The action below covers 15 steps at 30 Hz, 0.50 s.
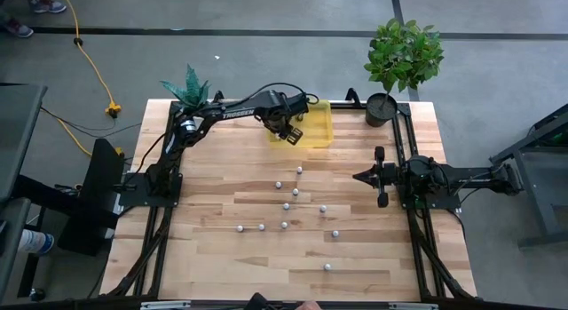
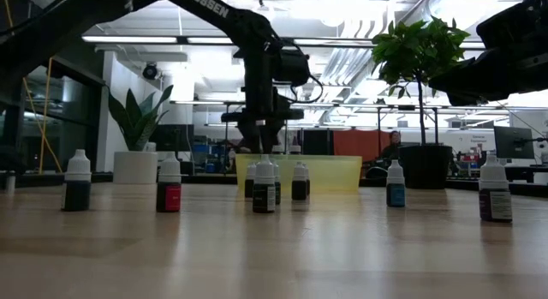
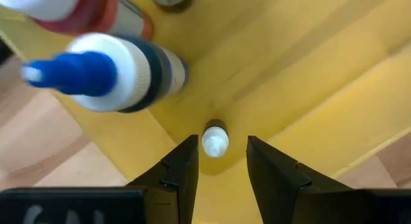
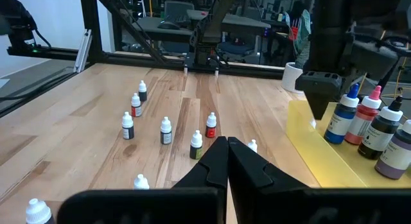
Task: Pick & Place food coloring
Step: Put the small orange food coloring bottle into the yellow bin
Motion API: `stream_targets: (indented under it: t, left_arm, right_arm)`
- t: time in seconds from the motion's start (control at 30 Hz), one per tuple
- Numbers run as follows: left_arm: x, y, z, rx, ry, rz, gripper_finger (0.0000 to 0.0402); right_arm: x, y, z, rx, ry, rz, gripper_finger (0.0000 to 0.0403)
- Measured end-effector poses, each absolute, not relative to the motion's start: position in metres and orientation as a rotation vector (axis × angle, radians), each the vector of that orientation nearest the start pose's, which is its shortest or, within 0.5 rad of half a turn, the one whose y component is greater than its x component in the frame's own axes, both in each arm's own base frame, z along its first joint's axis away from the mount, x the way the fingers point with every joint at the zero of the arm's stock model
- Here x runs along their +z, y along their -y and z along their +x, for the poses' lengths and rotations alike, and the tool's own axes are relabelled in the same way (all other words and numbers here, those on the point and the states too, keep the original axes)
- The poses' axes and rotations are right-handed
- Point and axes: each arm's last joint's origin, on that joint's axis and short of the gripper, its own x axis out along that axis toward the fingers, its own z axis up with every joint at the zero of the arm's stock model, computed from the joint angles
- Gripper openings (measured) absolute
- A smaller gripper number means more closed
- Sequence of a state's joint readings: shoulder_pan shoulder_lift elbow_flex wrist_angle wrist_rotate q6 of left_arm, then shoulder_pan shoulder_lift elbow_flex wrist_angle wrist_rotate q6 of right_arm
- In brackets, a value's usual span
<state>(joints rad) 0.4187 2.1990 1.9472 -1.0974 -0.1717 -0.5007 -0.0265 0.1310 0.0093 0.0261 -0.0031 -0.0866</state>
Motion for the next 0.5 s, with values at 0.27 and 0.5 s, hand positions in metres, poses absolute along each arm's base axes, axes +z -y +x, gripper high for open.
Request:
stream_targets:
  t: [0.27,0.5]
  left_arm:
    - [0.262,-0.174,0.412,0.797,-1.195,-0.490,0.0124]
    - [0.312,-0.152,0.417,0.710,-1.131,-0.403,0.0124]
  right_arm:
    - [0.159,0.003,0.105,-0.020,-0.096,-0.085,0.0000]
    - [0.159,0.003,0.105,-0.019,-0.096,-0.085,0.0000]
